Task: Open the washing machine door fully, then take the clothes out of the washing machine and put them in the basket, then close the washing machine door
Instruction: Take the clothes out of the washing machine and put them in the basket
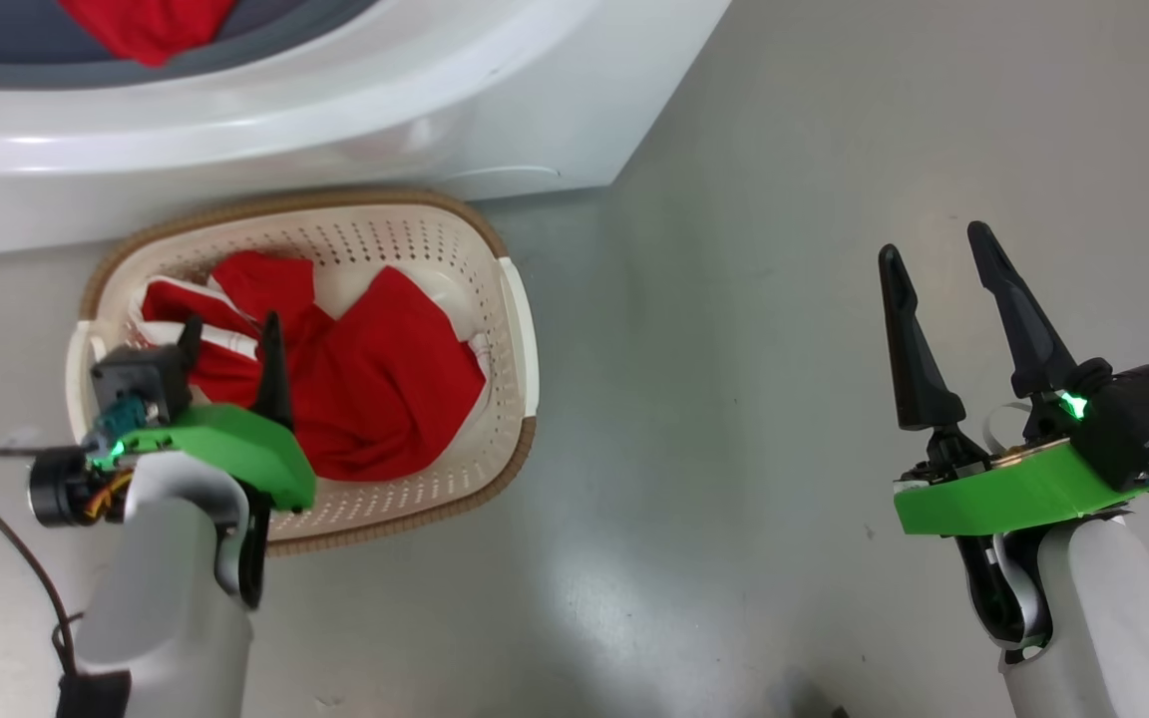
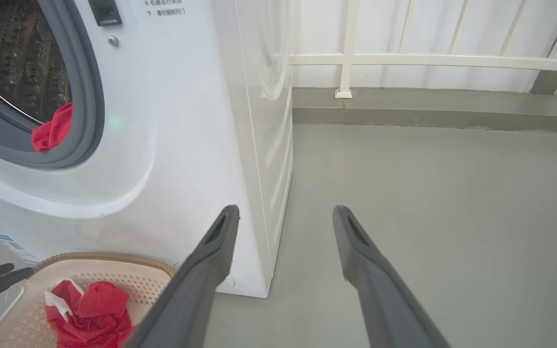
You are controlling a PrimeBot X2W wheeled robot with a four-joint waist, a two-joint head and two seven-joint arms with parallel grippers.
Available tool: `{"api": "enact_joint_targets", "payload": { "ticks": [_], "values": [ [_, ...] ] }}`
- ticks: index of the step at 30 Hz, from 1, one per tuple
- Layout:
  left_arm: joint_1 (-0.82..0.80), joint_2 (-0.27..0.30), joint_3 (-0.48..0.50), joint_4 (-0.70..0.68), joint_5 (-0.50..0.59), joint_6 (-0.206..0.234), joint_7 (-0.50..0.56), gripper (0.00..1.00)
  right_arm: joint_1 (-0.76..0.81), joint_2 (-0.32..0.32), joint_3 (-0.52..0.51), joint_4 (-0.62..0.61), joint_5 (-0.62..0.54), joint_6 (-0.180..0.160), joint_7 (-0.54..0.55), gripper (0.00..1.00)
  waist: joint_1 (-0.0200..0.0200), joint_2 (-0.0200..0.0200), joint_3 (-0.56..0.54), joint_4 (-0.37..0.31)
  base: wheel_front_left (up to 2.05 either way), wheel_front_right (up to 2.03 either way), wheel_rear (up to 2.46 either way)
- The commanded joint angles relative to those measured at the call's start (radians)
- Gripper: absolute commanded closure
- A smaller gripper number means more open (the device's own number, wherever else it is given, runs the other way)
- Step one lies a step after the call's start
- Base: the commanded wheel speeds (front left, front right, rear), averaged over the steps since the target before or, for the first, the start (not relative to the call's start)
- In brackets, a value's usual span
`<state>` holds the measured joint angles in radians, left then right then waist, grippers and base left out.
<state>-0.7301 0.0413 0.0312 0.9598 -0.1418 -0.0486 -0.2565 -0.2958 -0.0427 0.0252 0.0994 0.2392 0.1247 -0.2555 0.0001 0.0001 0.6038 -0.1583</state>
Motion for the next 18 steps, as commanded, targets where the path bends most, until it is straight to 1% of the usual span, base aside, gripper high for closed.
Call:
{"api": "enact_joint_targets", "payload": {
  "ticks": [1, 4, 13, 18],
  "values": [
    [0.054, 0.019, 0.012, -0.039, 0.007, -0.012, -0.005, 0.0, 0.003, -0.008, 0.02, -0.019, 0.007, 0.006, -0.006, 0.0, -0.0001, -0.0001, -0.017, 0.007, 0.0, 0.0, 0.0],
    [0.083, 0.016, 0.0, -0.092, 0.015, -0.022, -0.005, 0.0, 0.007, -0.008, 0.018, -0.017, 0.004, 0.006, -0.006, 0.0, -0.0001, -0.0001, -0.034, 0.011, 0.0, 0.0, 0.0],
    [0.166, 0.01, -0.02, -0.278, 0.01, -0.026, -0.005, 0.0, 0.023, -0.008, 0.014, 0.0, -0.004, 0.006, -0.006, 0.0, -0.0001, -0.0001, -0.089, 0.025, 0.0, 0.0, 0.0],
    [0.216, 0.009, -0.038, -0.386, -0.03, -0.02, -0.005, 0.0, 0.036, -0.008, 0.011, 0.008, -0.008, 0.006, -0.006, 0.0, -0.0001, -0.0001, -0.135, 0.033, 0.0, 0.0, 0.0]
  ]
}}
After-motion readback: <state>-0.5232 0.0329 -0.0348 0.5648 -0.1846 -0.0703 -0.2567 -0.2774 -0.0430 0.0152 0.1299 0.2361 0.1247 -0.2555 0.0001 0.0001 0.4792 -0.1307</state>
